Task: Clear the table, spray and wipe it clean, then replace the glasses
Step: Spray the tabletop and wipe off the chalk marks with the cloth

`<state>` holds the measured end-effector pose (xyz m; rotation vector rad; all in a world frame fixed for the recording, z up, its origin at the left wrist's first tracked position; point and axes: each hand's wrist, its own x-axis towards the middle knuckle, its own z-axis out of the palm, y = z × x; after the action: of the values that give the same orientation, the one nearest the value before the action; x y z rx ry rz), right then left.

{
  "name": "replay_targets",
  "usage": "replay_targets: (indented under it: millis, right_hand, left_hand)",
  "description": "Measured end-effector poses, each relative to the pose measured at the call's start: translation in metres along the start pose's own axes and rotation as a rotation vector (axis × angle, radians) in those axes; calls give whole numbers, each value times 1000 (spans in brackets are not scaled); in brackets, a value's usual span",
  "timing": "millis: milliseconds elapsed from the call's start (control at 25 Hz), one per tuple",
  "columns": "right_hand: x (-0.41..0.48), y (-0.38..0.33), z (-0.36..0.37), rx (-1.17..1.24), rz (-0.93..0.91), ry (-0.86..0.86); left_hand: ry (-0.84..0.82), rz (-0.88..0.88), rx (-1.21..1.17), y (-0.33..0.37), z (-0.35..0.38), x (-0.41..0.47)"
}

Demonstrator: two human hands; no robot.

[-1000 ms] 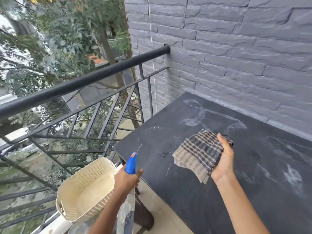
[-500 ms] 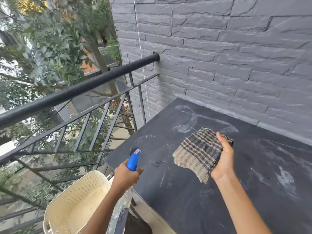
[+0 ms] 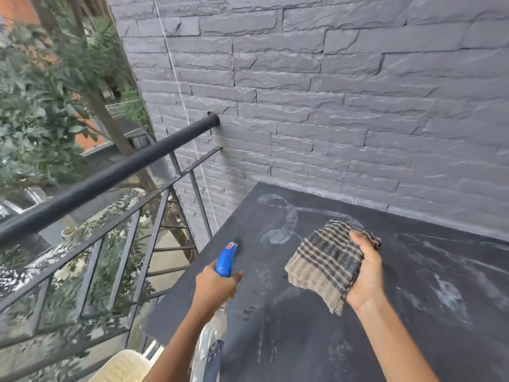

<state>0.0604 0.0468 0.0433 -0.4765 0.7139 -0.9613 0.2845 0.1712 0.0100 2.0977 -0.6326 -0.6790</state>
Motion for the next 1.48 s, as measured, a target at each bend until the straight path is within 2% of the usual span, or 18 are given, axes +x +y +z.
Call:
replay_targets:
  millis: [280,560,640,760,840,960,1000,1080,1160,1200,1320,1360,1440,1480]
  right_hand:
    - [17,6,27,-93,-12,72]
    - [38,34,44,-260,-52,163]
    - [54,60,44,-395,-68,196]
    - [83,122,49,-878,-37,222]
    - [97,168,49,-1244,-66,64]
    - [113,250,49,-1748,-130,-416]
    - [119,272,48,-1951,-201,-498]
    - [127,306,60,-2208,-354,-514]
    - [125,329,80,-2245,-398,-568]
    - [116,338,90,-2227,-437,-684]
    - [67,351,79,-2107,-552,-1251]
    - [50,344,58,-2070,-628,-1370]
    - [44,308,12,-2082,-687,-1438]
    - [60,288,-1,-2106,-704,-1376]
  left_hand:
    - [-65,100,73,47,12,75]
    - [3,118,24,34,-15,91]
    - [26,110,-53,20,-37,87]
    - [122,141,-154,-1,-76,81]
    - [181,166,-211,-9,-100,76]
    - [292,167,-161,-22,-128,70]
    - [328,161,-141,-28,-136,68]
    - [401,139,-107,-44,-149,66]
    - [454,125,-97,-57,-161,60]
    - [473,125,-85,-61,-166,58]
    - [518,94,-92,-71,-172,51]
    - [530,77,-84,-75,-172,49]
    - [560,36,-78,-83,-170,45]
    - [576,20,-78,-84,-168,43]
